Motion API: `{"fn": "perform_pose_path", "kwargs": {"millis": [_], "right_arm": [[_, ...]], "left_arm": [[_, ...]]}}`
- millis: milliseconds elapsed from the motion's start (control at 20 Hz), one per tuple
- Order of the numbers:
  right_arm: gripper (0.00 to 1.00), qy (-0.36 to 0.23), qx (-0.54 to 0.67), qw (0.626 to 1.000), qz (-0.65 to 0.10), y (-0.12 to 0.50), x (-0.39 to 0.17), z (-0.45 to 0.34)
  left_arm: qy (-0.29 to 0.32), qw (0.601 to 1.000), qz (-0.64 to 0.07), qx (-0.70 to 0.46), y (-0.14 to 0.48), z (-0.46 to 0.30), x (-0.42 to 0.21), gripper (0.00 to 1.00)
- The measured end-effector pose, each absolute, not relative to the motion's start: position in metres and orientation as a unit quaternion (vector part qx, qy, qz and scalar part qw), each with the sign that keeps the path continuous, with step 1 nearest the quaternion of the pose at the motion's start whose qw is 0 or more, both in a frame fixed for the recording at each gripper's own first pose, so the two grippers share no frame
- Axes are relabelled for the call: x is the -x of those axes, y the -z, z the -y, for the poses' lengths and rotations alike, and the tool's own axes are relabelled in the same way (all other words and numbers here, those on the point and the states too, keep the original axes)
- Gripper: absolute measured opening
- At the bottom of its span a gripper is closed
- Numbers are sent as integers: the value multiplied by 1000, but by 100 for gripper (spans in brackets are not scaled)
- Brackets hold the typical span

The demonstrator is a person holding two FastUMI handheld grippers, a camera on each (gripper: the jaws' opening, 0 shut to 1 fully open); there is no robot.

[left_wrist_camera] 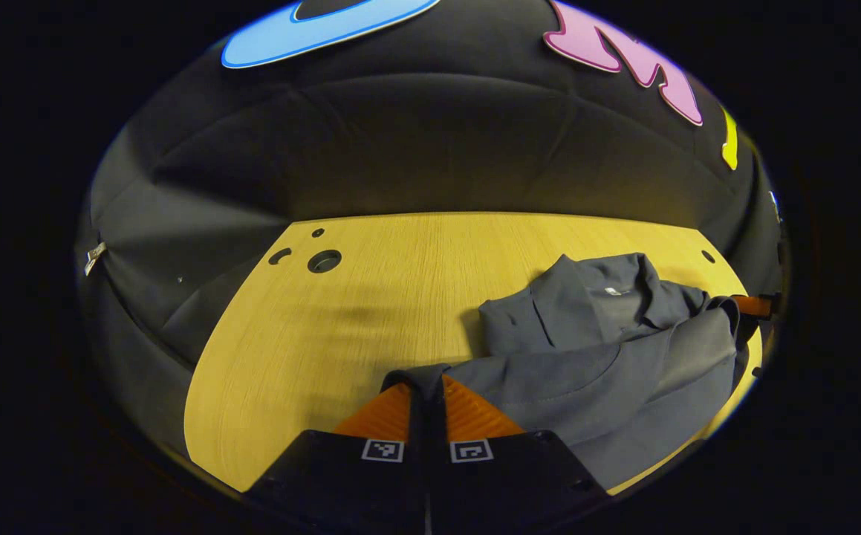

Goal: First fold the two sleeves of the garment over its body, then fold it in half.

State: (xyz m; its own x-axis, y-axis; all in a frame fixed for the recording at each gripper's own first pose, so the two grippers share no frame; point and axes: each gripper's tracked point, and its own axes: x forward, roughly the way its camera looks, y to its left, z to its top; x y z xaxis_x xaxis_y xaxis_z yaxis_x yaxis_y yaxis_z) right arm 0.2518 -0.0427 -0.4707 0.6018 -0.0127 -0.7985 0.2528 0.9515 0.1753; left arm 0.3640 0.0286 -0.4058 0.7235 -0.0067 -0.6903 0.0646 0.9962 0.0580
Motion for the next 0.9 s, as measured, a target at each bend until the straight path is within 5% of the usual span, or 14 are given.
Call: {"fn": "perform_pose_path", "kwargs": {"millis": [150,250,300,450,600,800,850,900], "right_arm": [[28,88,-142,879,-447,476,-252,49],[34,97,-145,876,-449,478,-252,54],[52,99,-147,876,-448,475,-252,57],[69,98,-146,878,-444,470,-251,60],[84,97,-138,885,-434,457,-249,63],[96,90,-139,897,-410,429,-247,65],[89,88,-139,901,-401,419,-246,67],[99,84,-140,905,-393,409,-245,67]], "left_arm": [[22,928,-372,-22,411,-27,-365,18],[19,928,-373,-17,413,-31,-364,38],[18,927,-375,-17,413,-32,-363,48],[14,924,-382,-15,415,-36,-360,64],[7,928,-371,-12,404,-38,-358,99],[6,937,-349,-12,384,-41,-354,97],[6,939,-343,-7,378,-41,-352,97],[4,941,-337,-2,370,-41,-350,98]]}}
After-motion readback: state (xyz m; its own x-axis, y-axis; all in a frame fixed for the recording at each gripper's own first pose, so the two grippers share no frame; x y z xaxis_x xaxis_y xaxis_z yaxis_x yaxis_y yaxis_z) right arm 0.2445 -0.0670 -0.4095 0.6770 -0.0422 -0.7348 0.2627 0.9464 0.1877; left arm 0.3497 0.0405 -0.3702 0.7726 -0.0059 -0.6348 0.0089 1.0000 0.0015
